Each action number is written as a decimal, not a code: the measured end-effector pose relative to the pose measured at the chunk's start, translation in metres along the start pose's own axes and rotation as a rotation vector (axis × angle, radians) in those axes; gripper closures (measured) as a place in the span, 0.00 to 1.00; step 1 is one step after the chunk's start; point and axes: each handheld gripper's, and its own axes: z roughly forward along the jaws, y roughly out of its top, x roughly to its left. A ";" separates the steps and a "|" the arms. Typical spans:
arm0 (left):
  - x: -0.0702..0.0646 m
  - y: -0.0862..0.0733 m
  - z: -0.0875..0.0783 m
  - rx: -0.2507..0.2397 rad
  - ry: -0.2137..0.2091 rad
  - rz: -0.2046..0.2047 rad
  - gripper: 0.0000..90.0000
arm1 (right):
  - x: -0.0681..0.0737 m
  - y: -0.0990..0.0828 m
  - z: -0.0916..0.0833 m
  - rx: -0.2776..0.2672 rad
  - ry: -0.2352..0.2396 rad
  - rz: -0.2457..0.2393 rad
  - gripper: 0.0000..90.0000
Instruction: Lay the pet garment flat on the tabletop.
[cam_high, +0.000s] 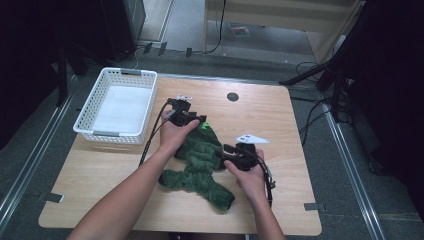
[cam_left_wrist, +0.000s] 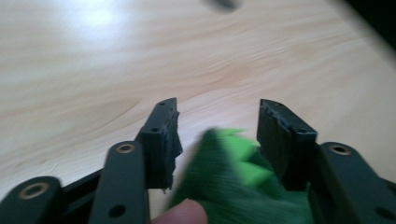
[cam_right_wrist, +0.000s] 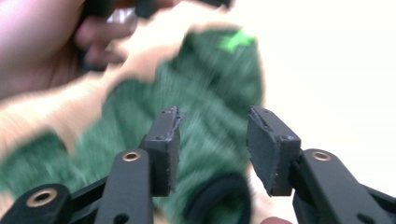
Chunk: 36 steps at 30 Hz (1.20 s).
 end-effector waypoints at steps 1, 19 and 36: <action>-0.002 -0.003 -0.011 -0.026 0.017 0.035 0.53 | -0.004 0.004 -0.005 -0.028 -0.006 0.020 0.64; -0.010 -0.075 -0.031 0.146 0.169 0.199 0.58 | -0.025 0.038 0.083 0.175 -0.304 -0.098 0.96; -0.005 -0.086 -0.074 0.016 0.046 0.061 0.45 | 0.006 0.013 0.008 0.075 -0.009 0.002 0.56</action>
